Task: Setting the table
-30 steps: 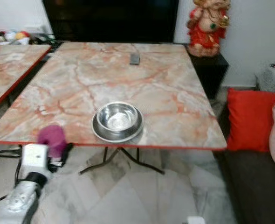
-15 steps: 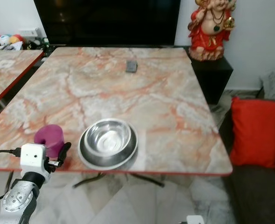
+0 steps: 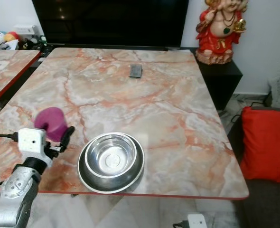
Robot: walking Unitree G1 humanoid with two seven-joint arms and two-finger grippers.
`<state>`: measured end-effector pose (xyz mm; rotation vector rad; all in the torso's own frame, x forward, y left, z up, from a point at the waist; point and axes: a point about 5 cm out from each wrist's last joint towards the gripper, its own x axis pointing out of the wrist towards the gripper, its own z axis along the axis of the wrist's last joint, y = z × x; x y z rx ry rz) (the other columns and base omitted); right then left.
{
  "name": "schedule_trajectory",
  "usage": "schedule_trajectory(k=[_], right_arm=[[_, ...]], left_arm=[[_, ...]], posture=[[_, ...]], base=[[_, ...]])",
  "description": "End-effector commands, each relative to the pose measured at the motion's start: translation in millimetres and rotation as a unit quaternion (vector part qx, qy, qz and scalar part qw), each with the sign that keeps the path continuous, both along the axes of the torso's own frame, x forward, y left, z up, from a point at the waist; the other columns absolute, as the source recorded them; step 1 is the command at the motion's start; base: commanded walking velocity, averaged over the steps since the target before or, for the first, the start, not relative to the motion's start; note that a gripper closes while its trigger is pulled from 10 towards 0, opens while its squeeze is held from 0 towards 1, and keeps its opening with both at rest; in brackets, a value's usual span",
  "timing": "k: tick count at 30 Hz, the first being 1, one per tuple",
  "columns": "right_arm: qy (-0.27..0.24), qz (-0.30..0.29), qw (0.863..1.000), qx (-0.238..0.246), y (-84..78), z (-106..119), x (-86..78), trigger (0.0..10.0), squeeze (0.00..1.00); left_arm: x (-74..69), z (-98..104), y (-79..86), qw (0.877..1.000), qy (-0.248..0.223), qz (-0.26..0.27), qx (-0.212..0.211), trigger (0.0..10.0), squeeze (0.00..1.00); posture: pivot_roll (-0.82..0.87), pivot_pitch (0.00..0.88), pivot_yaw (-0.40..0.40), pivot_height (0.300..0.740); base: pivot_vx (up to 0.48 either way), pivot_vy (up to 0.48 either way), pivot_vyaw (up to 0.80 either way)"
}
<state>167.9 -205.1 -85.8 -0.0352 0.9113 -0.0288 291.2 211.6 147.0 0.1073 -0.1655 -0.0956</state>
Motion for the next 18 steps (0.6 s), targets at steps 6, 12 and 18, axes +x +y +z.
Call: schedule_trajectory(k=[6,12,18], right_arm=[[0.010,-0.004,1.000,0.004,2.2,-2,-3.6,10.0,0.00],[0.010,-0.002,1.000,0.004,2.1,-2,-3.6,10.0,0.00],[0.009,-0.003,1.000,0.004,2.8,-2,-3.6,10.0,0.00]], left_arm=[[11.9,-3,4.7,0.999,0.041,-0.011,-0.005,10.0,0.00],[23.2,-7,2.8,0.998,0.060,-0.022,-0.005,10.0,0.00],[30.2,-18,0.3,0.996,0.091,-0.024,-0.001,10.0,0.00]], posture=[[0.04,0.102,-0.025,0.740],[0.04,0.102,-0.022,0.740],[0.04,0.103,-0.019,0.740]], base=[[0.000,0.000,0.00],[0.000,0.000,0.00],[0.000,0.000,0.00]])
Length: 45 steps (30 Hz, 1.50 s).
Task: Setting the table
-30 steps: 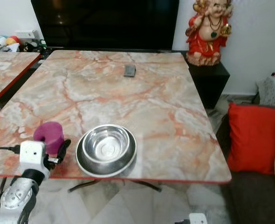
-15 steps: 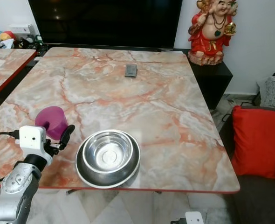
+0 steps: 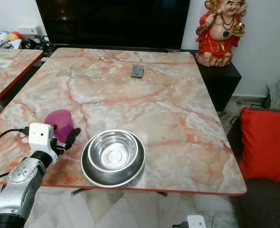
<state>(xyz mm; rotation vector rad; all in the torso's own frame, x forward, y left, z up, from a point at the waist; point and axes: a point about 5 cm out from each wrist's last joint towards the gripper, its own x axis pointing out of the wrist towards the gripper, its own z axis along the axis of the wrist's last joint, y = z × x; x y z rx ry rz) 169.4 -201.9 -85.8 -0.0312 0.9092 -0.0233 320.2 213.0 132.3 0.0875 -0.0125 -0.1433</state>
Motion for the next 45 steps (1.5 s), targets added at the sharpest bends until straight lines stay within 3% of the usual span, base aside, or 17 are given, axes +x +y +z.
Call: schedule_trajectory(k=[1,9,17,28,45], right_arm=[[0.010,-0.005,1.000,0.001,-0.2,-3,-5.1,10.0,0.00],[0.012,-0.005,1.000,0.003,0.9,-3,-5.9,10.0,0.00],[0.012,-0.005,1.000,0.003,1.8,-3,-5.9,10.0,0.00],[0.012,-0.006,1.000,0.003,1.3,-3,-6.0,10.0,0.00],[0.013,-0.004,1.000,0.002,0.9,-3,-6.1,10.0,0.00]], left_arm=[[1.2,-5,-1.8,1.000,0.015,-0.005,0.003,10.0,0.00],[-0.5,-16,-5.9,0.999,0.032,-0.011,0.016,10.0,0.00],[-1.7,-16,-4.9,0.998,0.033,-0.016,0.057,10.0,0.00],[-2.4,-15,5.9,0.998,0.020,0.032,0.048,10.0,0.00],[-9.8,-39,5.8,0.995,0.071,0.040,0.051,10.0,0.00]], posture=[[0.04,0.102,-0.017,0.740],[0.04,0.104,-0.012,0.740],[0.04,0.105,-0.007,0.740],[0.04,0.103,-0.009,0.740],[0.04,0.111,-0.012,0.740]], base=[[0.000,0.000,0.00],[0.000,0.000,0.00],[0.000,0.000,0.00],[0.000,0.000,0.00],[0.000,0.000,0.00]])
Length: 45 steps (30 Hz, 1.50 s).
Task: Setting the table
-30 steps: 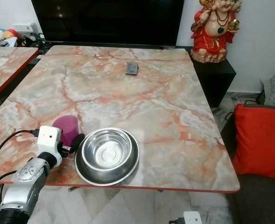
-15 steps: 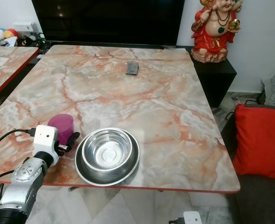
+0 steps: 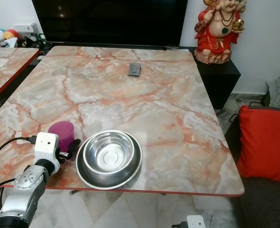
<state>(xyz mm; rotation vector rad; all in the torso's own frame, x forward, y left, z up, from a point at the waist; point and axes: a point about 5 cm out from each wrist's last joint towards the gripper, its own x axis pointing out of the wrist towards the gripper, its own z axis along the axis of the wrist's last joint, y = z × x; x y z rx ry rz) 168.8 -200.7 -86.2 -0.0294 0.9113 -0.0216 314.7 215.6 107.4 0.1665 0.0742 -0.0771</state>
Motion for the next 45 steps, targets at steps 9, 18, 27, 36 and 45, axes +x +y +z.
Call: schedule_trajectory(k=[9,18,27,36,45], right_arm=[[0.011,-0.004,1.000,0.001,-0.3,-2,-5.1,10.0,0.00],[0.012,-0.002,1.000,0.000,-0.9,-2,-4.8,10.0,0.00],[0.012,-0.001,1.000,0.000,-1.0,-2,-4.8,10.0,0.00],[0.011,0.000,1.000,0.000,-1.2,-2,-4.3,10.0,0.00],[0.011,0.000,1.000,-0.001,-1.9,-2,-4.0,10.0,0.00]], left_arm=[[-4.2,-10,3.5,0.999,0.026,0.017,-0.028,10.0,1.00],[-6.4,-9,7.2,0.999,0.022,0.027,-0.032,10.0,1.00],[-13.1,-2,7.6,0.999,0.011,0.019,-0.033,10.0,1.00],[-32.9,0,9.2,1.000,0.018,0.000,-0.024,10.0,1.00],[-56.8,-1,9.6,0.999,0.021,0.007,-0.033,10.0,0.00]], posture=[[0.04,0.111,-0.015,0.740],[0.04,0.113,-0.020,0.740],[0.05,0.113,-0.020,0.740],[0.06,0.113,-0.020,0.740],[0.06,0.114,-0.024,0.740]], base=[[0.000,0.000,0.00],[0.000,0.000,0.00],[0.000,0.000,0.00],[0.000,0.000,0.00],[0.000,0.000,0.00]])
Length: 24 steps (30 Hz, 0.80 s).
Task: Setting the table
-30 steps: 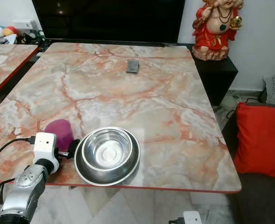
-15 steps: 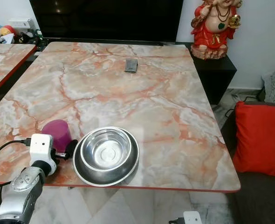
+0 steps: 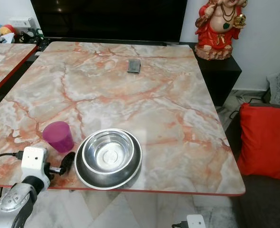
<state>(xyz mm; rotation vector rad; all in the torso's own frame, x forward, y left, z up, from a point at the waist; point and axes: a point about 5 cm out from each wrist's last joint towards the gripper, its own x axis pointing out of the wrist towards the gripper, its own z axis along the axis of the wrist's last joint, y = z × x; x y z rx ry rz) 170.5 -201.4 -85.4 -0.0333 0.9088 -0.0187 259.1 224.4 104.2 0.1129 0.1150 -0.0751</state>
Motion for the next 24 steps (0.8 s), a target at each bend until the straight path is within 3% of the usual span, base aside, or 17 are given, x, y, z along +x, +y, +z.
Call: schedule_trajectory(k=[1,8,13,15,17,20,21,22,23,24], right_arm=[[0.012,-0.002,1.000,0.000,-1.3,-3,-5.7,10.0,0.00],[0.013,-0.003,1.000,-0.002,-2.2,-3,-5.8,10.0,0.00],[0.013,-0.004,1.000,-0.003,-2.8,-2,-5.7,10.0,0.00],[0.013,-0.004,1.000,-0.003,-2.9,-2,-5.6,10.0,0.00],[0.013,-0.004,1.000,-0.003,-3.0,-2,-5.4,10.0,0.00],[0.013,-0.004,1.000,-0.004,-3.1,-2,-5.3,10.0,0.00],[0.013,-0.006,1.000,-0.004,-3.0,-2,-5.2,10.0,0.00],[0.013,-0.007,1.000,-0.004,-2.9,-2,-5.2,10.0,0.00],[0.013,-0.007,1.000,-0.004,-2.9,-2,-5.2,10.0,0.00],[0.013,-0.007,1.000,-0.004,-2.8,-2,-5.1,10.0,0.00]], left_arm=[[-3.4,3,0.8,1.000,-0.003,0.004,-0.008,10.0,0.00],[-28.6,7,8.7,1.000,-0.016,0.024,-0.009,10.0,0.00],[-69.3,1,17.9,0.999,-0.014,0.034,0.012,10.0,0.00],[-73.5,-1,19.4,0.999,-0.011,0.038,0.013,10.0,0.00],[-89.7,-8,34.7,0.996,-0.002,0.084,0.032,10.0,0.00],[-96.4,-11,42.7,0.993,0.003,0.109,0.043,10.0,0.00],[-109.3,-23,67.7,0.978,0.021,0.194,0.080,10.0,0.00],[-117.0,-31,80.6,0.965,0.042,0.235,0.108,10.0,0.00],[-117.0,-31,80.6,0.965,0.042,0.235,0.108,10.0,0.00],[-123.3,-36,91.0,0.954,0.053,0.268,0.122,10.0,0.00]], posture=[[0.06,0.114,-0.024,0.740],[0.07,0.111,-0.026,0.740],[0.07,0.109,-0.026,0.740],[0.08,0.109,-0.025,0.740],[0.08,0.109,-0.025,0.740],[0.08,0.109,-0.025,0.740],[0.09,0.101,-0.026,0.740],[0.08,0.100,-0.026,0.740],[0.08,0.100,-0.026,0.740],[0.08,0.100,-0.026,0.740]], base=[[0.000,0.000,0.00],[0.000,0.000,0.00],[0.000,0.000,0.00],[0.000,0.000,0.00],[0.000,0.000,0.00],[0.000,0.000,0.00],[0.000,0.000,0.00],[0.000,0.000,0.00],[0.000,0.000,0.00],[0.000,0.000,0.00]])
